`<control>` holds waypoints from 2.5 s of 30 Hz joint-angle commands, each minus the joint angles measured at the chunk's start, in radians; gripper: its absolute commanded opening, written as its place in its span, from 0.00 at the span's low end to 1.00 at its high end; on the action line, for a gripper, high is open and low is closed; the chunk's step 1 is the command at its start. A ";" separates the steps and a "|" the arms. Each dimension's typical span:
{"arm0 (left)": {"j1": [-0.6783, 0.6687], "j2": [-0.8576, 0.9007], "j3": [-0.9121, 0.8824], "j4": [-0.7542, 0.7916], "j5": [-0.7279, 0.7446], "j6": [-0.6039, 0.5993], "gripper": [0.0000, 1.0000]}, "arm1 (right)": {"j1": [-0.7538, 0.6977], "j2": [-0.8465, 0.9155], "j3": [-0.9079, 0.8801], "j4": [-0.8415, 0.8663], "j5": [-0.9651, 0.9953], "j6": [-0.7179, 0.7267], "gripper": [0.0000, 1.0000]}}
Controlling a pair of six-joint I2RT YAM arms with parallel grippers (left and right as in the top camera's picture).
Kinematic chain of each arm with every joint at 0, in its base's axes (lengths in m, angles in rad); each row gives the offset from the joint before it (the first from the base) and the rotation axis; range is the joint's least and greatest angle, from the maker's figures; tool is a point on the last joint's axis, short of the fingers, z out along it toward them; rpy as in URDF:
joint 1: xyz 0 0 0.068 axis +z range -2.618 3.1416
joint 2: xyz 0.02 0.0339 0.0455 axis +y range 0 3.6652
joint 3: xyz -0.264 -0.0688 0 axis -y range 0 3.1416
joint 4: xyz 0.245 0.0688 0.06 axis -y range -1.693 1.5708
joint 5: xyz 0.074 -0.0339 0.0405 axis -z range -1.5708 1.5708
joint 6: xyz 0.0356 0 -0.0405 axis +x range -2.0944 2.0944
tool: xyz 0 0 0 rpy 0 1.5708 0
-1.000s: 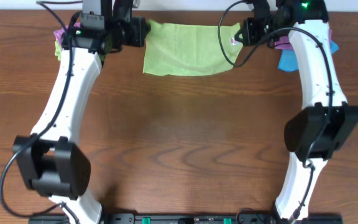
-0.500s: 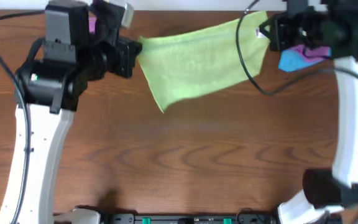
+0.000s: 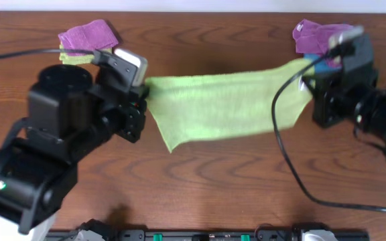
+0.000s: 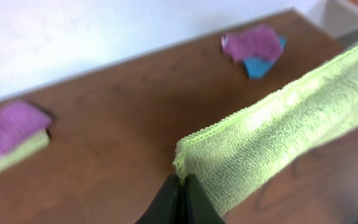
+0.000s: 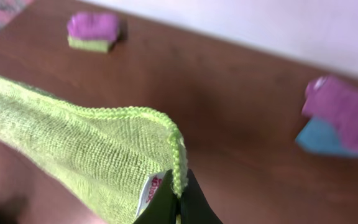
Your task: Fold the cloth
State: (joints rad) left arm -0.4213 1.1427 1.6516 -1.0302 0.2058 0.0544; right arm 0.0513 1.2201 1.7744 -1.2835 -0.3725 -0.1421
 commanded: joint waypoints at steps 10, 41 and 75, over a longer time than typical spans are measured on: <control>-0.105 -0.182 -0.176 -0.036 -0.158 -0.141 0.06 | 0.076 -0.211 -0.147 -0.091 0.137 0.056 0.01; -0.098 0.123 -0.367 0.138 -0.217 -0.238 0.06 | 0.077 0.013 -0.578 0.214 0.042 0.145 0.02; 0.020 0.352 -0.368 0.326 -0.337 -0.283 0.06 | 0.081 0.268 -0.577 0.500 0.069 0.173 0.02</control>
State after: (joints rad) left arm -0.4202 1.4681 1.2884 -0.7177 -0.0963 -0.2359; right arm 0.1318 1.4551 1.1992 -0.7982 -0.3172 0.0082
